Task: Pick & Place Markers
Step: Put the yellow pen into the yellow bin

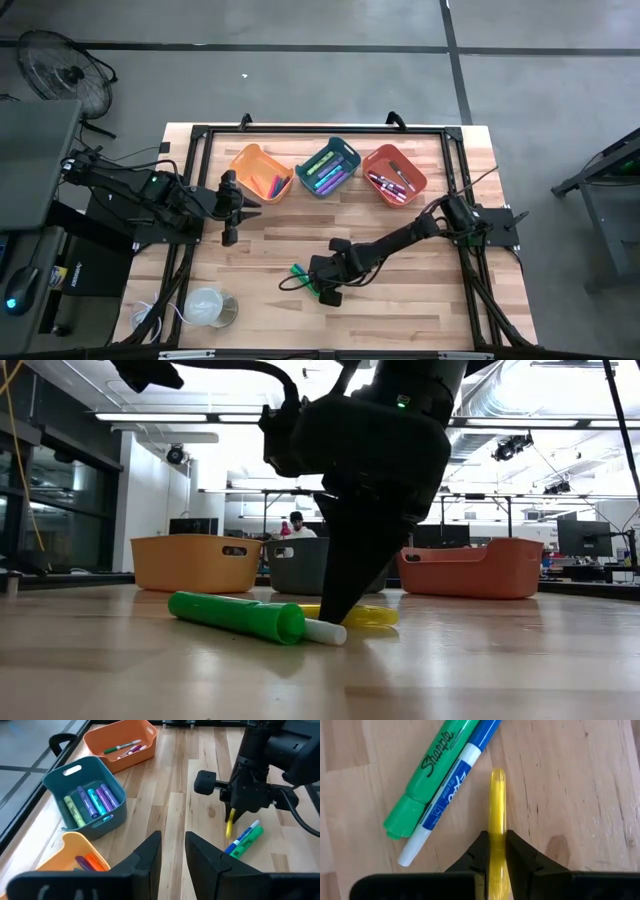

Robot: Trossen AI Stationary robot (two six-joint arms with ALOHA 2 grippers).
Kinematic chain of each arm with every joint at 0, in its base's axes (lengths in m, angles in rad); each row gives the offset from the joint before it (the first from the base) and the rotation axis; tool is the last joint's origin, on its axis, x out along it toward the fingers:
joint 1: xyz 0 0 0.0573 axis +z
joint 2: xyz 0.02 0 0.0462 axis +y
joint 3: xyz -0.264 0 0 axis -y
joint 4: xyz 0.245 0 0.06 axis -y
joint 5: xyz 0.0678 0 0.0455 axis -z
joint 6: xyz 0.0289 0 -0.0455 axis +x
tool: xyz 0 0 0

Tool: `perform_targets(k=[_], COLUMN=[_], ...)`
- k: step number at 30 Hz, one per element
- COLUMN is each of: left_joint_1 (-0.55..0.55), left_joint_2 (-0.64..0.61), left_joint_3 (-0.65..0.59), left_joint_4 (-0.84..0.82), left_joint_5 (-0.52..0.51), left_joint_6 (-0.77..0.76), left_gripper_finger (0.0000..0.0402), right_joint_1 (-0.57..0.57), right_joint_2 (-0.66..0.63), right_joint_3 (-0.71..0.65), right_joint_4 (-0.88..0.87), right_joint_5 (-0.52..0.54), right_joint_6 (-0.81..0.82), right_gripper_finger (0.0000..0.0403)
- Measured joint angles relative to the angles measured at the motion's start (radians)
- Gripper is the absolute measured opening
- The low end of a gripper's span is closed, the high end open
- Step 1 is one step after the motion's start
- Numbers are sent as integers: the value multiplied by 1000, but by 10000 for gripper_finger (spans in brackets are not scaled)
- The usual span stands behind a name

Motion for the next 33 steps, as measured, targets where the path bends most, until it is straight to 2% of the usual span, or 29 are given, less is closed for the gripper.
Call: perform_targets(k=[19, 27, 33], left_joint_1=[0, 0, 0], left_joint_2=[11, 11, 11], left_joint_3=[0, 0, 0], left_joint_4=[51, 240, 401], left_joint_5=[6, -2, -37], left_joint_6=[0, 97, 193], left_gripper_finger=[83, 83, 83], right_joint_1=[-49, -99, -139], right_joint_2=[-159, -296, -412], right_joint_3=[-10, -8, -8], right_joint_4=[3, 23, 68], right_joint_5=[294, 443, 529], right_joint_6=[21, -48, -174], right_gripper_finger=[30, 30, 30])
